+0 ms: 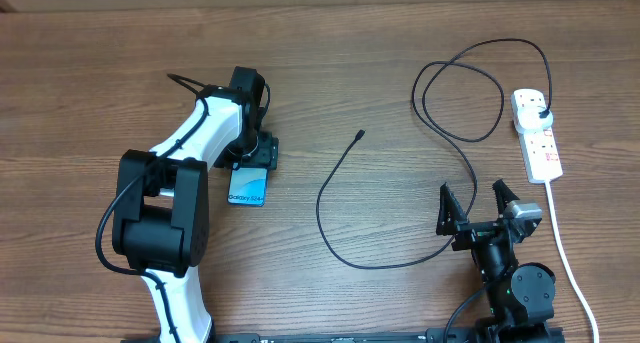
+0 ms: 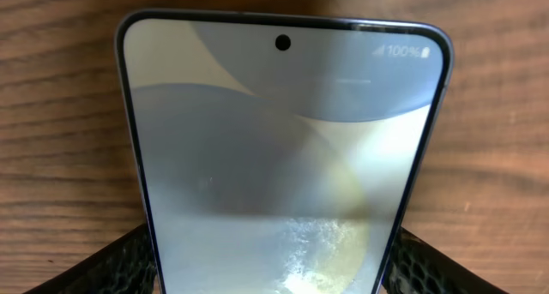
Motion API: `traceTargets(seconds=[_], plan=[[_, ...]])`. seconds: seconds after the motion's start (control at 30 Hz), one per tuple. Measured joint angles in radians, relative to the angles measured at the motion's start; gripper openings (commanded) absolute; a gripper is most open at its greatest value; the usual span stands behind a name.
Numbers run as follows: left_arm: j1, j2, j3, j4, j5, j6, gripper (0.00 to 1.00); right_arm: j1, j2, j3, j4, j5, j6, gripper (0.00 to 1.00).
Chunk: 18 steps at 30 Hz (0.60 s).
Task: Plug charger to phone and switch on socket
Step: 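Grasp the phone's bottom edge with the left gripper and lift it, then raise the phone upright with the left gripper toward the center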
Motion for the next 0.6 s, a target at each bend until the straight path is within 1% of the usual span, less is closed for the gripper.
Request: traceTargets(seconds=[0.2, 0.37, 0.47, 0.6], plan=[[0.002, -0.002, 0.001, 0.037, 0.013, -0.198, 0.77, 0.000, 0.000, 0.000, 0.000, 0.000, 0.000, 1.00], [0.003, -0.002, 0.005, 0.042, 0.033, -0.315, 0.76, 0.000, 0.000, 0.000, 0.000, 0.000, 0.000, 1.00], [0.003, -0.002, 0.006, 0.041, 0.042, -0.327, 0.76, 0.000, 0.000, 0.000, -0.001, 0.000, 0.000, 1.00], [0.003, -0.002, 0.006, 0.036, 0.042, -0.284, 0.75, 0.000, 0.000, 0.000, 0.000, 0.000, 0.000, 1.00]])
